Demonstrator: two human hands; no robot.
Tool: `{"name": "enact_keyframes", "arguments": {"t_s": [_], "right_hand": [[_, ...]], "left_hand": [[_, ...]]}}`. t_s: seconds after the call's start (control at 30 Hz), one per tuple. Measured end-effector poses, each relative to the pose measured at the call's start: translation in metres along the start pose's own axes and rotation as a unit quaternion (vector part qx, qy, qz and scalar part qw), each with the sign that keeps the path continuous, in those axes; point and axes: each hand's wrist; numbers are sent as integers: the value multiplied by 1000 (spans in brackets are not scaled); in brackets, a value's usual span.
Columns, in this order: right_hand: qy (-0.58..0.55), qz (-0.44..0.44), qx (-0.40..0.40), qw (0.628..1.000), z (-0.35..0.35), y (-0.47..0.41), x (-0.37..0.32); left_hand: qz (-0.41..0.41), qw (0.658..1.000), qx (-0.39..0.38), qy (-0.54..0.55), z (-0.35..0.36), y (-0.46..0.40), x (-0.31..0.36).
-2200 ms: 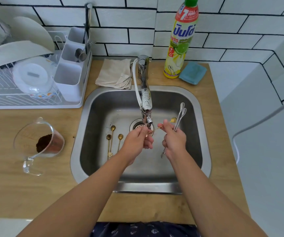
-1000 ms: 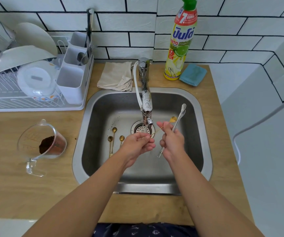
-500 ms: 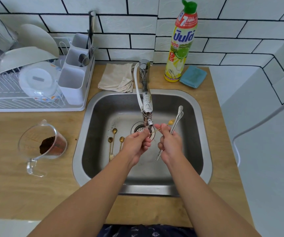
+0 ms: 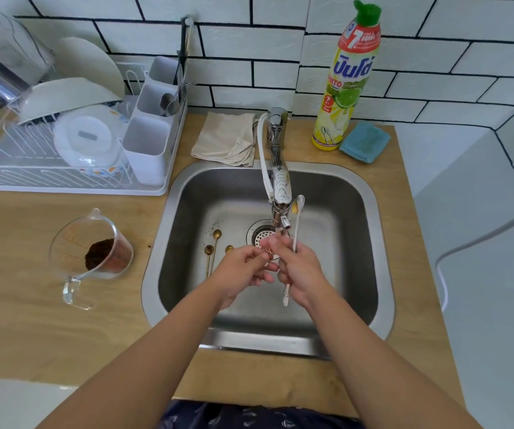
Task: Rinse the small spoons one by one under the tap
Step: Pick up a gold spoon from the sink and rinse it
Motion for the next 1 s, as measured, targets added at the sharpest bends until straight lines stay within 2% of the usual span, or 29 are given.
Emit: {"name": "enact_keyframes", "arguments": {"t_s": [0.17,0.23,0.33,0.4,0.47,0.57,0.67,0.8,1.0], "right_hand": [[-51,-32,50,997,-1,-14,-16],[-16,-54,45,997,-1,-16,-17],[41,-73,20,996,4,-9,-3],[57,-66,34,996,9,-6,6],[66,-54,49,995,10,-6,10],[67,-52,27,996,9,-5,12],[66,-54,16,996,8,-3,11],[8,-45,24,999,9,-7,-1],[0,-54,-33,998,-2,-7,1]], "left_hand": [[-23,995,-77,-53,-28,16,-8],[-34,993,-88,-64,-37,20,-9],[-40,987,-86,-127,-44,22,-8],[-20,981,-73,-176,-46,23,-11],[-10,980,-65,-189,-48,24,-15],[-14,979,-54,-195,-49,23,-19],[-14,982,-57,-180,-47,21,-21],[-12,992,-71,-106,-42,22,-19],[-54,998,-15,-27,-43,19,-17]]}}
Point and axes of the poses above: each hand's wrist, its own y-axis away from the middle knuckle, its own z-axis out of the palm, x = y × z, and after that the axes turned 12 degrees about x, right-handed
